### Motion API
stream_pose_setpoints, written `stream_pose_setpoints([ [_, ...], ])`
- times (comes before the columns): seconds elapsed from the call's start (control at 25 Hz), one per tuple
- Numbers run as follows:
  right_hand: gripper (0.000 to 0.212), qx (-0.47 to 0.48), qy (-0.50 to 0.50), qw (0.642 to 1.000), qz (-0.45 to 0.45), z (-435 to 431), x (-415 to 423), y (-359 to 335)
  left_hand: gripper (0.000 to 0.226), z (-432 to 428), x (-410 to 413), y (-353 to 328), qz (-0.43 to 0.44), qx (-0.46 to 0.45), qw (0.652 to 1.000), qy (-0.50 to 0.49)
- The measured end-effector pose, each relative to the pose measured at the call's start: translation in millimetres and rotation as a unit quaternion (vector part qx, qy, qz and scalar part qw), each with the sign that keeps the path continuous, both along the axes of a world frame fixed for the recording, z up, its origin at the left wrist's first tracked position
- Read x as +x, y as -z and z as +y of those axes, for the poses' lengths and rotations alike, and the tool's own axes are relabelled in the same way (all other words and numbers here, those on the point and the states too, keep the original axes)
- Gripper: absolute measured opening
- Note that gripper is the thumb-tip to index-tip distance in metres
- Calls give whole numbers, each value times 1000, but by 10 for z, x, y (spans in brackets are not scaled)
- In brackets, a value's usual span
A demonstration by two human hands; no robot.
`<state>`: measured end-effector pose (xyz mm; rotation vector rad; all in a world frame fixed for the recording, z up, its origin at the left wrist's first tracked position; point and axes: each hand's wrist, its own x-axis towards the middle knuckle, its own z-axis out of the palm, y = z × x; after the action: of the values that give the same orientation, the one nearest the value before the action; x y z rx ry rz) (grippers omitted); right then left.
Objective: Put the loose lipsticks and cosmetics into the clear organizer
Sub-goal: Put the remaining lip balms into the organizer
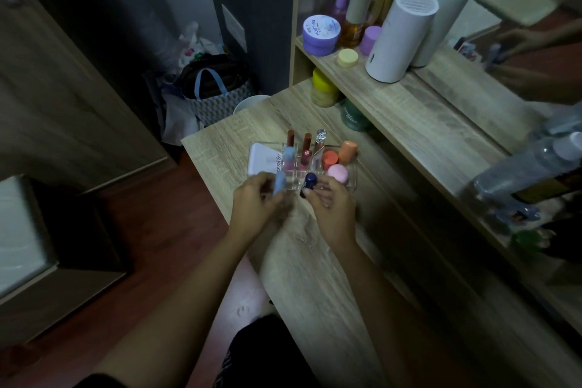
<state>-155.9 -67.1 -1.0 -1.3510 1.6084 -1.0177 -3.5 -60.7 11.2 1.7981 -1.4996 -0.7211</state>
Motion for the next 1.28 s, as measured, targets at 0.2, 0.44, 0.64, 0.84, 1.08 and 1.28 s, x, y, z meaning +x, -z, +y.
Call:
stream_pose_setpoints([
  [0.2,29,-30,51,998,-11,-114,136,-9,19,-229,-96,-41,23,-26,999,-32],
  [0.44,28,-17,36,999,37,-196,220,81,22,-282,-150,105,-22,2,1000,-11],
  [0.64,26,-16,43,996,75,-270,274,105,22,-321,-183,185,-70,14,997,-8],
  [0.84,22,-4,45,995,94,-223,266,158,21,-337,-222,187,-70,20,997,-7],
  [1.08,30,22,25,990,138,-181,212,71,19,-295,-215,149,-70,22,997,-9],
  [1.28,30,29,100,967,233,149,-59,115,15,19,-234,156,15,3,997,-76],
])
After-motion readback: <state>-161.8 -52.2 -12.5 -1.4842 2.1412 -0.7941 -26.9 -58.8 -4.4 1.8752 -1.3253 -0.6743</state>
